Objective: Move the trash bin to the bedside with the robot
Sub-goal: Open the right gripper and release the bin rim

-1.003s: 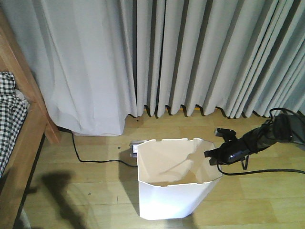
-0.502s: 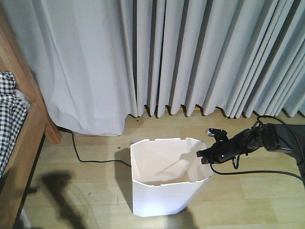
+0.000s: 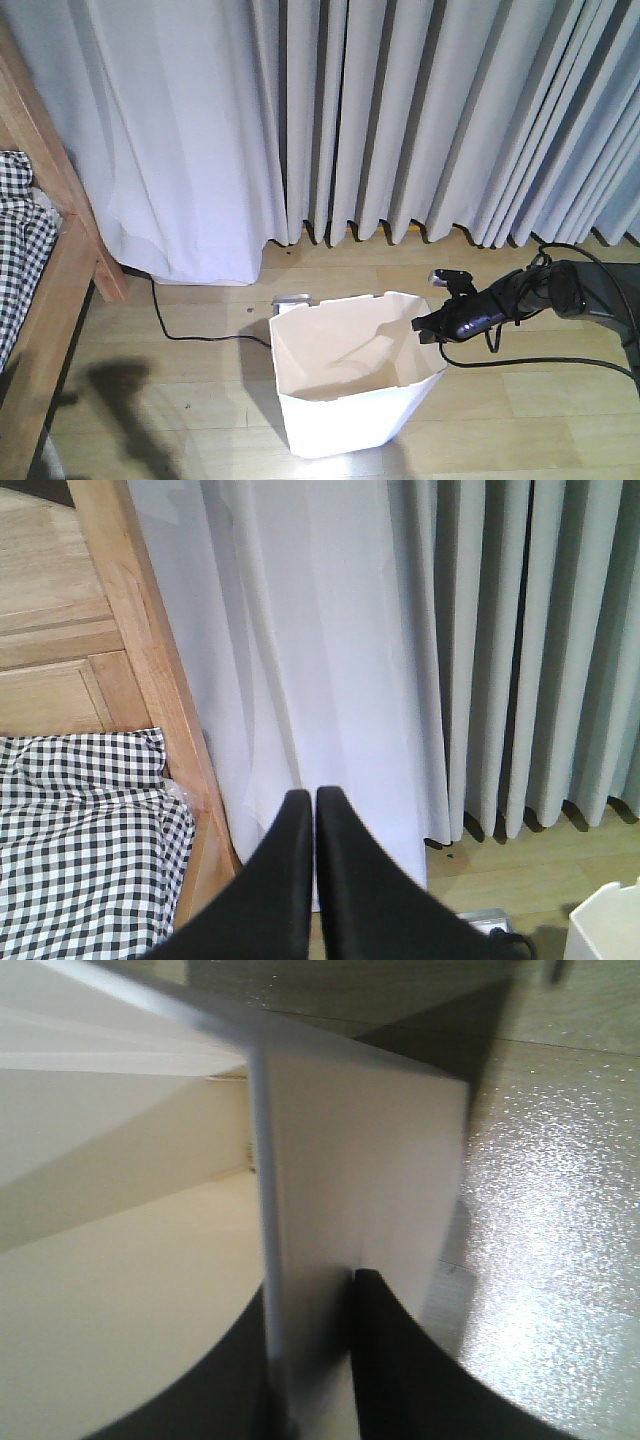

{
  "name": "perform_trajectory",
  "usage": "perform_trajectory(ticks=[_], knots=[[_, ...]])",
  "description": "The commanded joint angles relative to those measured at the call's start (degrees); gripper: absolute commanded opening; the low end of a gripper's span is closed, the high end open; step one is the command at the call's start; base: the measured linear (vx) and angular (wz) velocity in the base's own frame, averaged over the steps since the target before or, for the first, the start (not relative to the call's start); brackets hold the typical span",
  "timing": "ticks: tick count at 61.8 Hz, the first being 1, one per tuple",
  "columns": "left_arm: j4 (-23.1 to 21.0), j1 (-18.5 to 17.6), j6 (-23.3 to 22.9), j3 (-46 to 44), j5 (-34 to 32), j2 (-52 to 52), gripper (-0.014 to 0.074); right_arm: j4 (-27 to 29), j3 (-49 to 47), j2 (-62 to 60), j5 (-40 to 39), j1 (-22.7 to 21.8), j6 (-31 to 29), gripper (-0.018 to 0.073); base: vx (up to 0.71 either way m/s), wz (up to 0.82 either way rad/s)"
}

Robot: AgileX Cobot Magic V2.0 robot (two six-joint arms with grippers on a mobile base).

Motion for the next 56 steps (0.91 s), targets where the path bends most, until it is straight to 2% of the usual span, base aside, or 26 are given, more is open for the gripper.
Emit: perform_trajectory(ticks=[1, 16, 37, 46, 56], knots=[[-0.2, -0.3, -0.5, 1.6, -4.2, -0.5, -0.0006, 4.5, -1.5, -4.6, 7.2, -0.3, 0.5, 0.015, 0.0, 0.0], [-0.2, -0.3, -0.5, 1.6, -4.2, -0.5, -0.0006, 4.3, -1.5, -4.3, 7.5, -0.3, 0.6, 0.0252, 0.0, 0.0], [-0.2, -0.3, -0.5, 1.6, -4.2, -0.5, -0.0006, 4.0, -1.5, -4.3, 7.4, -0.8, 0.7, 0.0267, 0.0, 0.0], [-0.2, -0.3, -0.5, 1.6, -4.2, -0.5, -0.0006, 3.3, -1.5, -4.3, 8.0, -1.9, 2.6, 0.027, 0.0, 0.0], [-0.2, -0.3, -0.5, 1.6, -4.2, -0.5, -0.0006, 0.1, -1.5, -4.3, 7.6, -2.7, 3.9, 0.0337, 0.0, 0.0]])
